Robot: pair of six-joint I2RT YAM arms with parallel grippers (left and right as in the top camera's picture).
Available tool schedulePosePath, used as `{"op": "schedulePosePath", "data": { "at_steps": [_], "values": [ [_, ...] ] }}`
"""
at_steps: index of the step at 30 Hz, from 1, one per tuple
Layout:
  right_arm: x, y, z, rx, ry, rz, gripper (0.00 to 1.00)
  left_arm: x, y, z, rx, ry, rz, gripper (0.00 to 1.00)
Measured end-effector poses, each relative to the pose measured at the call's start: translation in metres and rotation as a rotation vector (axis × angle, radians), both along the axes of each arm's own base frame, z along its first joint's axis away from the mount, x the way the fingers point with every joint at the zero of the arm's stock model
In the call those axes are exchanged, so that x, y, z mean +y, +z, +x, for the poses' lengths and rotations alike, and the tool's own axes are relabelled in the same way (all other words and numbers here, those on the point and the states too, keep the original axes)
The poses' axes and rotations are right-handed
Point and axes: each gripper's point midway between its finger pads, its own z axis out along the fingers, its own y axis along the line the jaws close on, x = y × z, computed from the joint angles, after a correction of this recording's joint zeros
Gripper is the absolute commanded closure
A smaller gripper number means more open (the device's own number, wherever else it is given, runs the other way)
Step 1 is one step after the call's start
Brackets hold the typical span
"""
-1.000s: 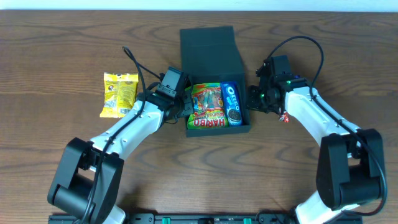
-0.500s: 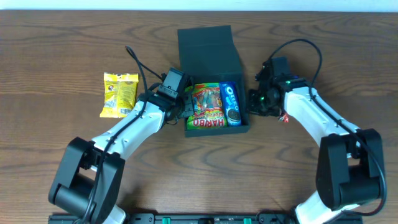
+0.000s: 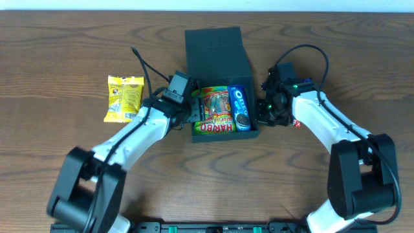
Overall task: Pack container
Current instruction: 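Move the left gripper to the yellow snack bag and grasp it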
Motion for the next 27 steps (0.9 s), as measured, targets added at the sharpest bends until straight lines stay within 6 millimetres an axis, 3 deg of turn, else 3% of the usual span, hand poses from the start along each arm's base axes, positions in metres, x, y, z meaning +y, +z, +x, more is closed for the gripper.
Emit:
{"op": "schedulePosePath", "data": {
  "at_steps": [4,8,16,20,23,27],
  "values": [
    [0.000,-0.001,-0.008,0.033,0.004,0.004,0.99,0.005,0.042,0.007,-0.128,0.002,-0.005,0.16],
    [0.003,0.000,-0.014,0.058,0.010,0.023,0.99,0.014,0.065,0.011,-0.211,-0.001,0.026,0.13],
    [0.009,0.001,-0.019,0.072,0.042,0.057,0.98,0.047,0.053,0.004,-0.159,-0.032,0.152,0.14],
    [0.007,0.001,-0.017,0.063,0.044,0.051,0.99,0.082,0.059,0.004,-0.156,0.015,0.225,0.08],
    [0.007,0.002,-0.013,0.046,0.043,0.054,0.99,0.122,0.073,0.014,-0.202,0.059,0.294,0.08],
    [0.006,0.002,-0.011,0.041,0.042,0.055,0.98,0.169,0.062,0.021,-0.165,0.106,0.363,0.10]
  ]
}}
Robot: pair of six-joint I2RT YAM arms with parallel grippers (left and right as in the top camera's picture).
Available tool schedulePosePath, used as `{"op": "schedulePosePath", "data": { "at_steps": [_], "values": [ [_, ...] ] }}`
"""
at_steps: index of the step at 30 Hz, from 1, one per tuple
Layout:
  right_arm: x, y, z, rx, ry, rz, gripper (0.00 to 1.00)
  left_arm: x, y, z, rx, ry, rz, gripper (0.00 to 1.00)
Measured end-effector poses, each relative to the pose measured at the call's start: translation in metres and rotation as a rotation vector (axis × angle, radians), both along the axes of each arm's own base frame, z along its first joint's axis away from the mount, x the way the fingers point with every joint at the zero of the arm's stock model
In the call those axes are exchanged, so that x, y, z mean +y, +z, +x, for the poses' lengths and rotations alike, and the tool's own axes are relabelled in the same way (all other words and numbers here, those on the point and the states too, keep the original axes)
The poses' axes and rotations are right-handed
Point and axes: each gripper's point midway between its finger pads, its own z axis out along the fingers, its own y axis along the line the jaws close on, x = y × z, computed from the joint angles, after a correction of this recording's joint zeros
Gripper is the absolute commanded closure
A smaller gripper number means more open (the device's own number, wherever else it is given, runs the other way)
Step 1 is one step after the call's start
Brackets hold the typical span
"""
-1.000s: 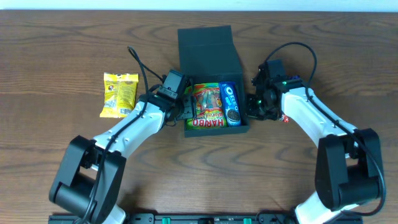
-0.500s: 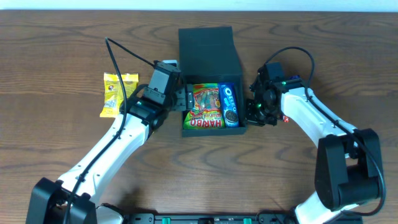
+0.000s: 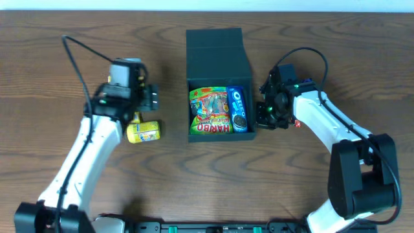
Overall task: Pack container
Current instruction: 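Move the left gripper to the yellow snack bag and grasp it, then lower the yellow snack bag into the box with the left gripper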
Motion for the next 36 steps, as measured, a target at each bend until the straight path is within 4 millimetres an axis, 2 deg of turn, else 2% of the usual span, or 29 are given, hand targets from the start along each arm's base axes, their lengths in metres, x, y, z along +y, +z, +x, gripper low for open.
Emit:
{"op": "schedulePosePath", "data": {
  "at_steps": [3,5,8,11,13,15,17,19,21,25,27,33,36],
  "values": [
    [0.000,0.000,0.001,-0.004,0.004,0.000,0.99,0.032,-0.026,0.001,0.079,0.034,0.024,0.10],
    [0.000,0.000,0.001,-0.005,0.005,0.000,0.98,0.040,-0.041,0.001,0.122,0.032,0.021,0.09],
    [0.000,0.000,0.001,-0.011,0.012,0.001,0.98,0.043,-0.060,0.003,0.164,0.002,0.012,0.06],
    [0.000,0.000,0.002,-0.014,0.015,0.001,0.99,0.040,-0.078,0.006,0.198,-0.030,0.012,0.09],
    [0.000,0.000,0.002,-0.015,0.016,0.001,0.98,0.039,-0.089,0.006,0.222,-0.041,0.014,0.16],
    [0.000,0.000,0.002,-0.014,0.016,0.000,0.98,0.039,-0.101,0.007,0.240,-0.053,0.013,0.29],
    [0.000,0.000,0.002,-0.014,0.017,0.000,0.98,0.039,-0.109,0.008,0.253,-0.062,0.018,0.38],
    [0.000,0.000,0.002,-0.014,0.018,0.000,0.99,0.039,-0.113,0.009,0.257,-0.063,0.017,0.53],
    [0.000,0.000,0.002,-0.014,0.018,0.000,0.98,0.038,-0.114,0.010,0.254,-0.065,0.014,0.67],
    [0.000,0.000,0.002,-0.014,0.019,0.000,0.98,0.039,-0.111,0.016,0.233,-0.069,0.018,0.80],
    [0.000,0.000,0.002,-0.014,0.019,0.000,0.99,0.040,-0.107,0.019,0.221,-0.068,0.024,0.92],
    [-0.009,0.000,0.004,-0.011,-0.009,-0.001,0.99,0.039,-0.083,0.019,0.168,-0.038,0.009,0.94],
    [-0.027,0.000,0.007,0.003,-0.063,-0.003,0.99,0.029,-0.049,0.022,0.080,-0.052,0.004,0.94]
  ]
}}
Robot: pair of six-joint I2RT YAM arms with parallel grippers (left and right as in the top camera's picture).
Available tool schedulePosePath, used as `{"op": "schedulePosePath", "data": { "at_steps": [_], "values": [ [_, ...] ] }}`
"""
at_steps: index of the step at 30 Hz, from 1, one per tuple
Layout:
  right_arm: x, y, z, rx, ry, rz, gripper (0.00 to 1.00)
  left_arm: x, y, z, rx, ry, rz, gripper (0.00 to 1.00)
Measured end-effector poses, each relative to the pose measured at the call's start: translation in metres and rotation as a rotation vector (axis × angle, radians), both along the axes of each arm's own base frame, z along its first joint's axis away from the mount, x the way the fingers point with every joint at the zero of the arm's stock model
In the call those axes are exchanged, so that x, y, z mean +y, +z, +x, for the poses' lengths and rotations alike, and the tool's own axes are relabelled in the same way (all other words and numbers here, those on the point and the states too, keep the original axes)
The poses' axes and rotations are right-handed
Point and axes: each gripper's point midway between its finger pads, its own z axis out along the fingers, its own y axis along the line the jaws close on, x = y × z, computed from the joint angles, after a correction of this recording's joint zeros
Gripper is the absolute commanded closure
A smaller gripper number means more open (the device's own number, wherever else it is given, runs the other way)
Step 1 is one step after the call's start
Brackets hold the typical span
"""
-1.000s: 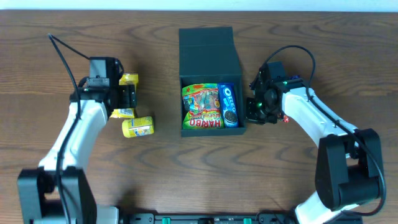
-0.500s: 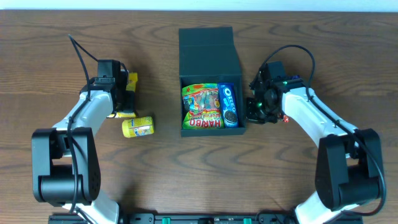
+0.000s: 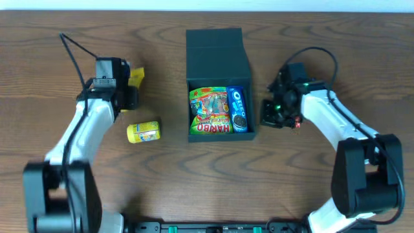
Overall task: Pack container
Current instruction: 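Lower the yellow snack bag into the box with the left gripper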
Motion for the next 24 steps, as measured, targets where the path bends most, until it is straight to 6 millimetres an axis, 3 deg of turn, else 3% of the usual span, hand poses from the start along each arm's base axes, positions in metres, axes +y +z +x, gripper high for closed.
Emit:
{"op": "schedulePosePath", "data": {
  "at_steps": [2,5,6,8,12,14,19,24],
  "values": [
    [-0.013,0.000,0.001,0.011,-0.039,-0.004,0.99,-0.017,0.036,0.002,-0.097,-0.035,-0.008,0.94],
    [-0.029,-0.001,0.001,0.025,-0.085,-0.010,0.99,-0.061,0.081,-0.005,-0.219,-0.103,-0.057,0.94],
    [-0.034,-0.001,0.001,0.029,-0.099,-0.011,0.99,-0.088,0.096,-0.011,-0.255,-0.136,-0.097,0.95],
    [-0.035,-0.001,0.001,0.030,-0.102,-0.012,0.99,-0.128,0.105,-0.024,-0.271,-0.156,-0.175,0.95],
    [-0.035,-0.001,0.001,0.030,-0.102,-0.011,0.99,-0.202,0.088,-0.054,-0.200,-0.162,-0.288,0.95],
    [-0.035,-0.001,-0.001,0.037,-0.102,-0.012,0.99,-0.223,0.072,-0.064,-0.169,-0.132,-0.282,0.95],
    [-0.035,-0.002,-0.004,0.048,-0.094,-0.013,0.99,-0.250,0.048,-0.069,-0.186,-0.074,-0.253,0.94],
    [-0.035,-0.002,-0.006,0.056,-0.090,-0.015,0.99,-0.246,0.046,-0.066,-0.206,-0.024,-0.237,0.94]
  ]
}}
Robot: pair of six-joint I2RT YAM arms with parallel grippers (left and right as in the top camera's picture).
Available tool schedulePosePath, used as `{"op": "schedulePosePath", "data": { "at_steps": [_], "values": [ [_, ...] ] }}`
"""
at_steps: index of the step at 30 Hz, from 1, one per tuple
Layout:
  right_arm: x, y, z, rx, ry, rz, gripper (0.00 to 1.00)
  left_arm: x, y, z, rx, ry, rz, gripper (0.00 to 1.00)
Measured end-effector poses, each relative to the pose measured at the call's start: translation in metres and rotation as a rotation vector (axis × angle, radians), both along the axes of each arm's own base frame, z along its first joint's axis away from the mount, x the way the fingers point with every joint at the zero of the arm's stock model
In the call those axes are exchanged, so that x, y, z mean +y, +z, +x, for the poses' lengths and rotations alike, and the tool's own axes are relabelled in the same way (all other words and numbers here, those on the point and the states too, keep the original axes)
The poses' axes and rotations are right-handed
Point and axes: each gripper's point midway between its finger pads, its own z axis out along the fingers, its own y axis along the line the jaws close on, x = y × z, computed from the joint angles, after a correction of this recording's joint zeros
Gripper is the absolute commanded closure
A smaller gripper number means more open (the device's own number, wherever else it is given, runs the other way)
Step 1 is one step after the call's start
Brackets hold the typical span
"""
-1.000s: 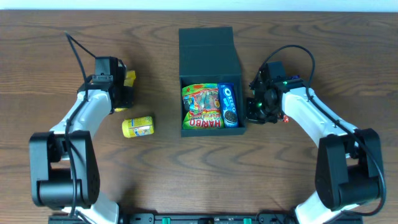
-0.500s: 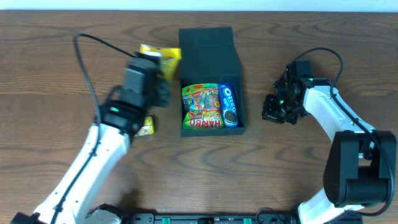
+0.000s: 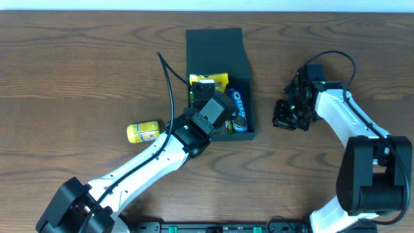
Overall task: Pack container
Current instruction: 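Lower the yellow snack bag into the box with the left gripper, then grasp the yellow Mentos bottle with the left gripper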
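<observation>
The black box [image 3: 250, 127] stands open in the middle of the table, its lid [image 3: 217, 46] folded back. Inside lies a blue Oreo pack [image 3: 239, 102]; the Haribo bag [image 3: 228, 128] is mostly covered by my left wrist. My left gripper [image 3: 204, 87] reaches over the box's far half, shut on a yellow snack packet [image 3: 218, 79] that sits there above the other contents. To the right of the box, apart from its wall, is my right gripper [image 3: 285, 120]; its fingers look dark and blurred.
A small yellow pouch [image 3: 143, 131] lies on the wooden table left of the box, beside my left forearm. The left arm's cable [image 3: 169, 84] loops up to the box's left wall.
My left gripper was at the far left over the yellow packet; now it is over the box with the packet. The right gripper has shifted a little further right of the box.
At first my left gripper was at the box's left wall, my right at its right wall, and the yellow packet lay flat at the left. Then the left gripper was over that packet. Now the packet is in the box and the right gripper stands clear.
</observation>
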Motion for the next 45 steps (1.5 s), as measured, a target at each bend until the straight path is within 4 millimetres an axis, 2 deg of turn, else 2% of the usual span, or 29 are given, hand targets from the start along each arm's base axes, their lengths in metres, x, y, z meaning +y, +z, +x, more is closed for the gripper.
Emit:
{"op": "schedulePosePath", "data": {
  "at_steps": [1,2,3,9,13,15,17,19,23,27,29,30,33,36,37,38,41,45],
  "values": [
    [0.000,0.000,0.000,0.000,0.000,0.000,0.99,0.001,0.000,0.001,-0.003,0.005,0.003,0.81],
    [0.000,0.000,0.000,0.000,0.001,0.000,0.98,0.002,0.001,0.001,-0.006,0.006,0.006,0.53],
    [0.000,0.000,0.000,-0.001,0.003,0.000,0.99,0.001,0.002,0.002,-0.014,0.011,0.003,0.35],
    [0.000,0.000,-0.001,-0.003,0.018,-0.001,0.98,-0.004,0.015,0.011,-0.082,-0.043,0.023,0.33],
    [0.000,0.000,-0.001,-0.005,0.031,-0.002,0.99,0.010,0.044,0.009,-0.158,-0.072,0.092,0.33],
    [0.000,0.000,-0.002,-0.004,0.037,-0.002,0.99,0.029,0.057,0.001,-0.165,-0.063,0.146,0.32],
    [0.000,0.000,-0.002,-0.003,0.042,-0.003,0.99,0.059,0.062,-0.009,-0.133,-0.038,0.219,0.29],
    [0.000,0.000,-0.003,-0.003,0.046,-0.003,0.99,0.099,0.057,-0.021,-0.049,0.030,0.293,0.29],
    [0.000,0.000,-0.002,-0.005,0.048,-0.003,0.98,0.157,0.039,-0.036,0.110,0.208,0.314,0.29],
    [0.000,0.000,-0.003,-0.005,0.049,-0.003,0.98,0.180,0.017,-0.042,0.191,0.357,0.222,0.25],
    [0.000,0.000,-0.003,-0.005,0.049,-0.003,0.98,0.191,0.000,-0.047,0.228,0.399,0.214,0.16],
    [0.000,0.000,-0.003,-0.005,0.049,-0.003,0.98,0.192,-0.005,-0.046,0.222,0.390,0.215,0.14],
    [0.000,0.000,-0.002,-0.006,0.052,-0.003,0.99,0.190,-0.016,-0.050,0.244,0.392,0.197,0.26],
    [0.000,0.000,-0.003,-0.006,0.052,-0.003,0.98,0.179,-0.020,-0.054,0.280,0.501,0.044,0.29],
    [0.000,0.000,-0.003,-0.006,0.052,-0.003,0.98,0.173,-0.023,-0.057,0.302,0.567,-0.041,0.26],
    [0.000,0.000,-0.003,-0.006,0.052,-0.003,0.99,0.167,-0.024,-0.058,0.323,0.628,-0.116,0.02],
    [0.000,0.000,-0.003,-0.004,0.052,-0.003,0.98,0.152,-0.027,-0.062,0.382,0.774,-0.297,0.05],
    [0.000,0.000,-0.004,-0.002,0.052,-0.003,0.99,0.146,-0.026,-0.060,0.395,0.870,-0.403,0.05]
  ]
}}
